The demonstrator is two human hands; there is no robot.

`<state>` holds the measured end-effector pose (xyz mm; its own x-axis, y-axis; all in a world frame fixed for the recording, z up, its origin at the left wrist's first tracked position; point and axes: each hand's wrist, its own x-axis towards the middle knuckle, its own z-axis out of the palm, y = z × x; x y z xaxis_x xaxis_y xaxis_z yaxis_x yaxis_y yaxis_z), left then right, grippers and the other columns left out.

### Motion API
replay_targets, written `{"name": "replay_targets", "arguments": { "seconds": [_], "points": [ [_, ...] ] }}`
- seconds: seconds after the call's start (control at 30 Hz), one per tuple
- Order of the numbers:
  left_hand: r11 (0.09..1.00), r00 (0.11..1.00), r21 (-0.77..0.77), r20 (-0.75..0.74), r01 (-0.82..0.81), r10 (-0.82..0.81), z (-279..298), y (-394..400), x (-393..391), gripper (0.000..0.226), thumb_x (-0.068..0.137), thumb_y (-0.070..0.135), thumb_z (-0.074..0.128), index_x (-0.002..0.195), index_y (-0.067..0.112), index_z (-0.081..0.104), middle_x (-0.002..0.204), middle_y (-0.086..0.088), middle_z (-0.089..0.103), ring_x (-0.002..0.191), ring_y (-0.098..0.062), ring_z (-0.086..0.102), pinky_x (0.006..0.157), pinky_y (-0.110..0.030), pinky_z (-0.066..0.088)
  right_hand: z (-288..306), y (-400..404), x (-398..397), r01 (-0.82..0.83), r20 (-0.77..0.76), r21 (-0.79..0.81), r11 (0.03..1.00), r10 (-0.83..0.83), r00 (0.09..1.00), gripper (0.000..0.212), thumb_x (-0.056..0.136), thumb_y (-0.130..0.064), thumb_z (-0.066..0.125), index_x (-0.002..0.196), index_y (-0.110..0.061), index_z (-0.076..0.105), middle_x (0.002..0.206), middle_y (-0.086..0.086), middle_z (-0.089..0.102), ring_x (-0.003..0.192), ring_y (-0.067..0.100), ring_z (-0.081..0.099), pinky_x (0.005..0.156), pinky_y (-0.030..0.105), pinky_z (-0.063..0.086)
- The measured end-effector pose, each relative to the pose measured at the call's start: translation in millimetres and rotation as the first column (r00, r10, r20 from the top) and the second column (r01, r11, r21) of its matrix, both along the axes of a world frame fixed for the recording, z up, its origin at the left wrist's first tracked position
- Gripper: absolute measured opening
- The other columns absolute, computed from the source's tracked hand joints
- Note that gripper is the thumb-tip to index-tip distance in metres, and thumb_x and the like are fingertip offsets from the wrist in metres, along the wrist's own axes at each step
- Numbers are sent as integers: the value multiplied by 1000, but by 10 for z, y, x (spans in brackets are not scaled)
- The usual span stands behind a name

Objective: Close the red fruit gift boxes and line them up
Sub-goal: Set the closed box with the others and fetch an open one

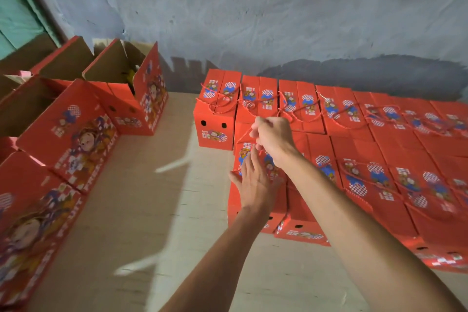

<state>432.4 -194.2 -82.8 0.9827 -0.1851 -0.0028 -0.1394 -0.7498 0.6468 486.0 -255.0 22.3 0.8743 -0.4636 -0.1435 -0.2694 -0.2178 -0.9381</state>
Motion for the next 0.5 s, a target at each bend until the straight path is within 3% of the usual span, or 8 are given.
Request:
{"name": "replay_targets", "arguments": {
  "seconds": [0.07,0.17,0.23,0.3,0.4,0.5],
  "points": [
    [1000,1000,-9,-17,13,-13,21,3,-12,96,94,53,59,162,16,3,162,1,29,152,-18,21,119,-64,8,3,15,-13,-26,-7,-60,998,26,1000,26,98,-15,52,80,-4,67,60,-3,72,42,12,57,49,31,53],
    [999,1000,-45,-5,-1,1,117,54,3,74,93,48,58,153,16,28,151,0,46,143,-23,37,118,-59,16,25,37,-79,-89,-56,-165,982,81,995,29,102,-16,51,89,6,64,72,2,76,50,9,66,55,29,58],
    [994,999,-99,2,-36,36,241,137,16,58,94,41,55,145,17,42,140,0,58,135,-24,47,120,-52,18,64,66,-156,-169,-118,-310,935,139,983,32,101,-18,51,88,10,62,77,7,75,55,13,66,52,30,53],
    [992,999,-119,20,-44,47,394,262,15,48,92,34,57,136,16,53,129,-2,65,126,-27,54,118,-49,26,146,132,-244,-243,-199,-491,837,164,966,34,100,-24,52,78,2,56,73,13,64,64,27,58,55,35,43],
    [977,994,-208,88,-46,65,614,527,-56,23,85,17,62,107,10,64,104,-9,68,103,-36,60,90,-45,43,333,343,-428,-336,-331,-696,635,132,934,29,101,-34,51,82,-12,51,86,12,59,81,34,57,67,35,38],
    [961,986,-269,134,-62,101,823,870,-218,5,84,12,62,88,10,60,94,-10,65,92,-37,59,73,-41,39,510,601,-633,-335,-325,-754,564,123,938,31,101,-39,49,92,-12,62,103,12,70,96,36,67,70,34,38]
  ]
}}
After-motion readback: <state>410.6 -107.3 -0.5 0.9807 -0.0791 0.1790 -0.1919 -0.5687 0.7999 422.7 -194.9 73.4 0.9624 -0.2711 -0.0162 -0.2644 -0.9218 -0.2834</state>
